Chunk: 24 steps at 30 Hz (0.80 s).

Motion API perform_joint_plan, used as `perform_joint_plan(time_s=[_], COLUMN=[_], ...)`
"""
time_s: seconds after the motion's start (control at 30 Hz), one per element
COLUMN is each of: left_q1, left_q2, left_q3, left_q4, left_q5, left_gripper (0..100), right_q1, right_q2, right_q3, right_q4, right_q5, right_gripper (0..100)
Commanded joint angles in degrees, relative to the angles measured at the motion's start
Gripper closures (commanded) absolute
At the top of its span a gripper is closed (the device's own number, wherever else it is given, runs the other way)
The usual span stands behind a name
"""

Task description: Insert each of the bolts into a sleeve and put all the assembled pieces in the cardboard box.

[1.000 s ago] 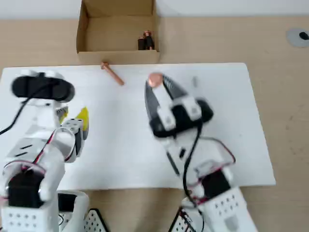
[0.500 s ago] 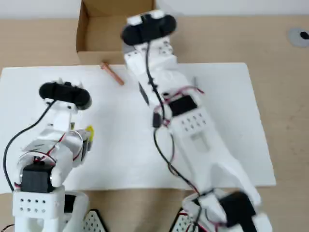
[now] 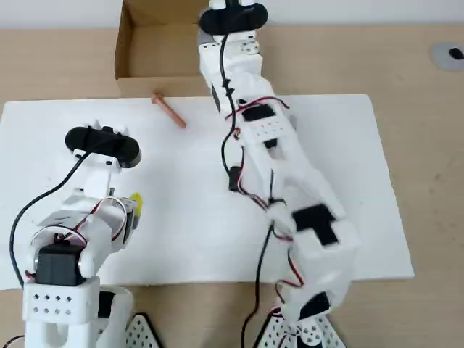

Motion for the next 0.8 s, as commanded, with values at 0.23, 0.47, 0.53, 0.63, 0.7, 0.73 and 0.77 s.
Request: perform_joint_plan(time_s=[0.23, 0.47, 0.53, 0.63, 0.7, 0.73, 0.77], left_q1=[-0.7, -0.79, -0.79, -0.79, -0.79, -0.79, -0.79], left_q2=[-0.04, -0.04, -0.04, -0.04, -0.04, -0.04, -0.04], left_q3=[0.0, 3.6, 4.04, 4.04, 3.69, 3.6, 3.6], left_q4=[-0.7, -0.53, -0.53, -0.53, 0.09, 0.44, 0.53], left_q5=[-0.62, -0.35, -0.26, -0.26, -0.26, -0.26, -0.26], left_gripper=[86, 86, 86, 86, 86, 86, 86], right_q1=[0.84, 2.95, 2.95, 2.77, 2.51, 2.24, 2.07], right_q2=[20.97, 30.2, 32.4, 35.3, 37.14, 37.93, 38.55], right_q3=[-27.3, -40.22, -42.68, -45.23, -46.37, -46.9, -47.25], right_q4=[0.35, 7.38, 9.23, 12.04, 13.54, 14.15, 14.77], right_q5=[-0.44, -0.35, -0.35, 1.23, 3.34, 4.13, 4.84], right_gripper=[98.9, 98.9, 98.9, 98.9, 98.9, 98.9, 98.8])
